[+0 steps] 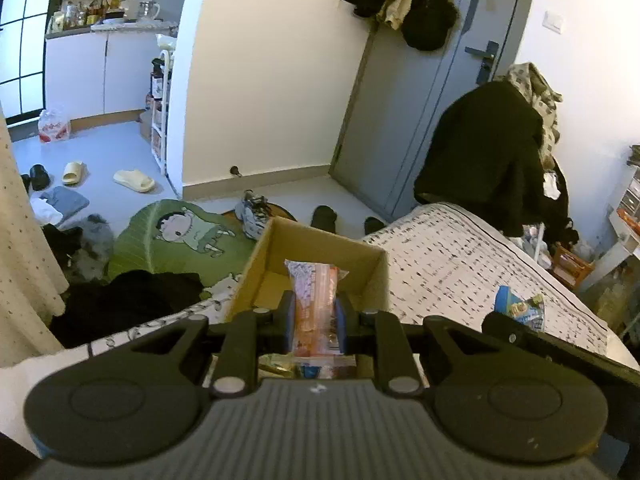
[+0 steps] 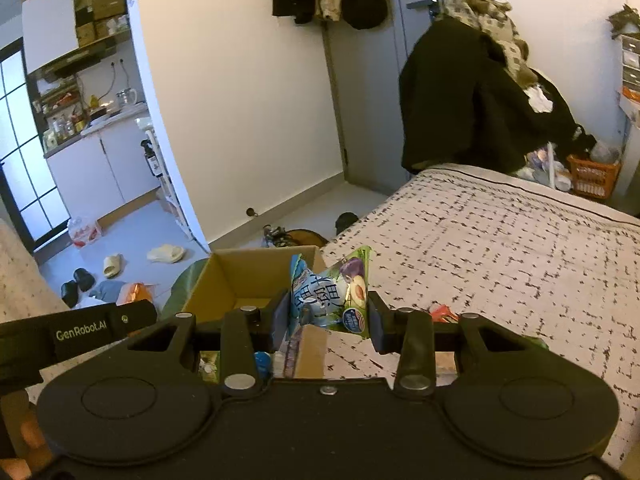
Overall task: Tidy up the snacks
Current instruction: 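Carry the pink stick pack and blue-green wrapper over the cardboard box, then open both grippers to drop the packs into the box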
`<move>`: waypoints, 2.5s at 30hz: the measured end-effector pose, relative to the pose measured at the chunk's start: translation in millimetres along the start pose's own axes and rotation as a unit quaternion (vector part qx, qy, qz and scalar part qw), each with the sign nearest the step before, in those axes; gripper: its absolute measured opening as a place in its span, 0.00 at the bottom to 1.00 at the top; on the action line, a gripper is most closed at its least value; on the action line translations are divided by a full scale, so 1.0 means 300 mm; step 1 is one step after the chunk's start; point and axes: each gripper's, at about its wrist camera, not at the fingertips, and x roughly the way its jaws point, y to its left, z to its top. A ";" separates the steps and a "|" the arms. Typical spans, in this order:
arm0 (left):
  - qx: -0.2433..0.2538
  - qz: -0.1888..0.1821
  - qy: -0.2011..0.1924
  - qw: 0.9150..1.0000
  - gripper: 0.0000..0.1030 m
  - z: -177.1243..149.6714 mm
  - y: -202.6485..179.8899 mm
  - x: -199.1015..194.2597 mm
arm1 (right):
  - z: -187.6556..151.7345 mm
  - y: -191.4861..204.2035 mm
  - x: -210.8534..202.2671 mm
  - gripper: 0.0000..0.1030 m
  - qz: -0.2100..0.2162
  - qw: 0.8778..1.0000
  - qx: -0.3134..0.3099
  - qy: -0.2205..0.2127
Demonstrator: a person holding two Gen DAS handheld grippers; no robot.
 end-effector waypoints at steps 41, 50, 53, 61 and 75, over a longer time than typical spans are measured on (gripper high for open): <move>-0.050 -0.011 0.050 0.997 0.22 0.099 0.178 0.371 | -0.017 0.083 0.331 0.38 0.032 0.998 0.039 0.036; -0.055 -0.003 0.056 0.997 0.25 0.103 0.203 0.373 | 0.002 0.125 0.368 0.47 0.067 0.996 0.060 0.025; -0.056 0.004 0.055 0.997 0.28 0.111 0.222 0.352 | 0.025 0.123 0.358 0.61 0.075 0.994 0.074 0.025; -0.055 0.010 0.051 0.997 0.51 0.126 0.247 0.289 | 0.046 0.085 0.279 0.89 0.025 0.995 0.090 0.020; -0.062 0.028 0.079 0.995 0.87 0.109 0.247 0.178 | 0.077 0.029 0.092 1.00 -0.026 0.996 0.076 0.022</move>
